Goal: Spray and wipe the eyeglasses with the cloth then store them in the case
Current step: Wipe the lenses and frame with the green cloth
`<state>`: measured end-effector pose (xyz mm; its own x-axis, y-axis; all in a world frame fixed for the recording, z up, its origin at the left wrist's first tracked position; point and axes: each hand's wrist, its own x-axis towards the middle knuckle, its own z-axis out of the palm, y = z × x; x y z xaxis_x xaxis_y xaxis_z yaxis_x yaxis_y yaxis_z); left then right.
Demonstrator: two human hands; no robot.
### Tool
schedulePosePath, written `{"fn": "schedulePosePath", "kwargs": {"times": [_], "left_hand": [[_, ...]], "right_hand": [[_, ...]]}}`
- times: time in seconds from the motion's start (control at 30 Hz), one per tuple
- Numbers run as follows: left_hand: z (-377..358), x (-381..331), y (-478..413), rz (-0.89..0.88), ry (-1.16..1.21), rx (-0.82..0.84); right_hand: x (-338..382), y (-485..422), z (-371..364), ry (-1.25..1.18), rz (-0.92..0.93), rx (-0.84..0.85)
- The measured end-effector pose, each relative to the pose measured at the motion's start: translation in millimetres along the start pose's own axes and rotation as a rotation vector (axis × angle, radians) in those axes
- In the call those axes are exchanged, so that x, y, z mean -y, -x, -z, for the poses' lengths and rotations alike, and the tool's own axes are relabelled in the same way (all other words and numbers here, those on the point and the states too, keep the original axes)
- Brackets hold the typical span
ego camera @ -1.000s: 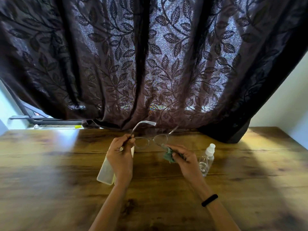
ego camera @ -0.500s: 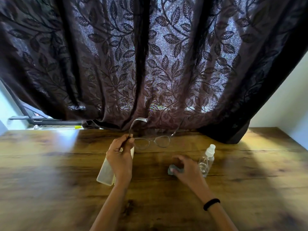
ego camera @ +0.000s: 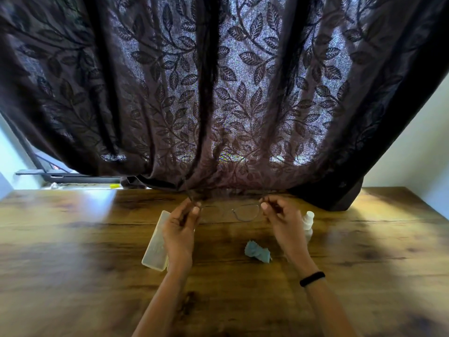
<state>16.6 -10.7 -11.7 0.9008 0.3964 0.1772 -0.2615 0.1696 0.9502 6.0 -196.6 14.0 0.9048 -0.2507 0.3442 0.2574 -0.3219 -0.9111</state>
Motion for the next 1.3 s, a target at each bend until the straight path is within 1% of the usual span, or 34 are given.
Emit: {"fn": "schedulePosePath", "kwargs": {"times": [0.07,0.13,0.2,0.27,0.37,0.43,0.53,0.67,0.77,0.83,0.97,1.07,1.2,1.27,1.3], "left_hand": [[-1,2,2,-0.050,-0.126,0.025],[-2,3,5,-0.130,-0.266,0.007],[-5,1,10,-0.274,-0.368,-0.047],[-9,-4,15,-0.445,-0.385,-0.048],[-17,-16,20,-0.716,-0.441,0.103],[-24,-22,19,-0.809,-0.524,0.242],[-31,-30,16,-0.833,-0.640,0.409],[-28,-36,10,-0.833,-0.705,0.488],[-27,-40,9,-0.835,-0.746,0.539],[-27,-41,7,-0.836,-0.778,0.531],[-24,-42,3,-0.817,-0.808,0.498],[-19,-40,1,-0.773,-0.776,0.468],[-12,-38,-2,-0.759,-0.740,0.391],[-9,-39,-4,-0.732,-0.699,0.347],[-7,-39,-5,-0.721,-0.681,0.327]], "right_hand": [[6,2,-3,0.098,0.108,-0.046],[13,3,-5,0.194,0.207,-0.088],[19,3,-7,0.261,0.270,-0.106],[23,4,-10,0.310,0.319,-0.115],[28,10,-17,0.383,0.354,-0.093],[30,14,-22,0.444,0.392,-0.066],[34,19,-26,0.504,0.426,-0.048],[35,19,-24,0.521,0.444,-0.024],[34,18,-24,0.487,0.433,-0.012],[34,19,-26,0.417,0.426,0.002],[36,20,-26,0.182,0.357,0.021],[35,19,-24,0.108,0.356,-0.028],[18,17,-15,0.102,0.277,-0.101],[2,17,-11,0.194,0.191,-0.109],[-6,18,-9,0.254,0.137,-0.073]]}}
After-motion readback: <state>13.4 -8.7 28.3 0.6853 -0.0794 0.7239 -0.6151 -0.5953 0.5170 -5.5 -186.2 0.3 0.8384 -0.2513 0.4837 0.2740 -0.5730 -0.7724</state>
